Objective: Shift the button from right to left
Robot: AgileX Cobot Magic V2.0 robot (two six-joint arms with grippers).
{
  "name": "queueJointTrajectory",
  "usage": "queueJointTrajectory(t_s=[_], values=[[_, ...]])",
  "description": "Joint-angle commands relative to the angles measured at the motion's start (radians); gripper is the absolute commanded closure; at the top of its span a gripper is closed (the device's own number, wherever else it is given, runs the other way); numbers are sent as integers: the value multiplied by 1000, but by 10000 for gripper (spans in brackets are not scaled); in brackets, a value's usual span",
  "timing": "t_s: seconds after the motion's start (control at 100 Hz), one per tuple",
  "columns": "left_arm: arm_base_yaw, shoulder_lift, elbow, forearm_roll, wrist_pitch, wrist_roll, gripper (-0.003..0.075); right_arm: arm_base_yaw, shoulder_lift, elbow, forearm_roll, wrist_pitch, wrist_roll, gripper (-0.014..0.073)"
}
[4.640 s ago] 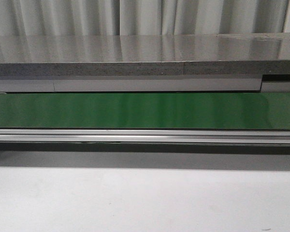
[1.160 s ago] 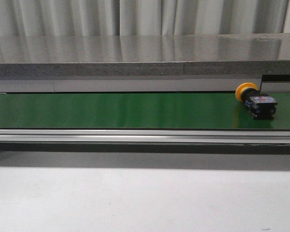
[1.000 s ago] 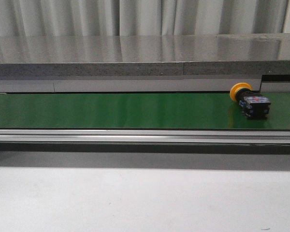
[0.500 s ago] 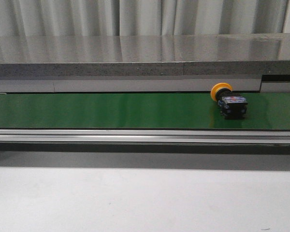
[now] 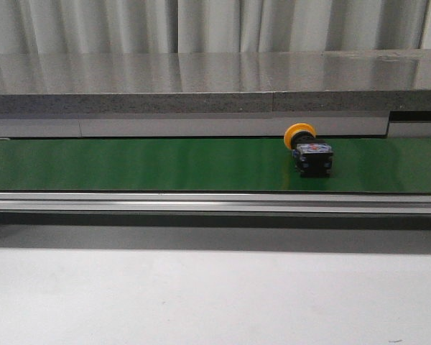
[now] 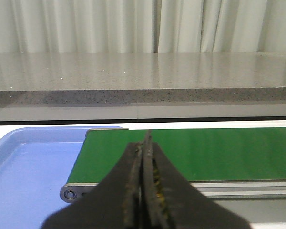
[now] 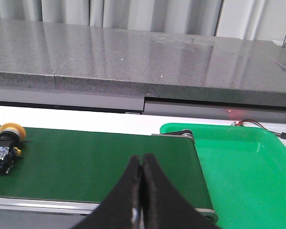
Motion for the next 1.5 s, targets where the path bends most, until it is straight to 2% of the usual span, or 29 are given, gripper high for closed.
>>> queueJointTrajectory(t_s=[0.0,0.28,0.49,0.7,0.83,1.01,1.1,1.15,1.27,1.32,1.38,1.49], values=[[2,-30,45,-9,-87,-10,741,2,7,-28,-11,-70,-1,660],[2,-28,5,-7,-90,-10,741,2,7,-28,-11,-70,-1,660],[2,70,-165,-7,73,-10,741,2,7,-28,-11,-70,-1,660],[2,268,-337,-7,179,-10,741,2,7,-28,-11,-70,-1,660],[2,433,-482,-7,314,-10,741,2,7,-28,-11,-70,-1,660],[2,651,-650,-7,384,-10,729,2,7,-28,-11,-70,-1,660],[2,754,-726,-8,409,-10,626,2,7,-28,-11,-70,-1,660],[2,806,-763,-8,424,-10,526,2,7,-28,-11,-70,-1,660],[2,915,-834,-8,444,-10,212,2,7,-28,-11,-70,-1,660],[2,958,-856,-8,445,-10,133,2,7,-28,-11,-70,-1,660],[2,1009,-884,-11,448,-10,95,2,7,-28,-11,-70,-1,660],[2,1090,-931,-20,450,-10,103,2,7,-28,-11,-70,-1,660]])
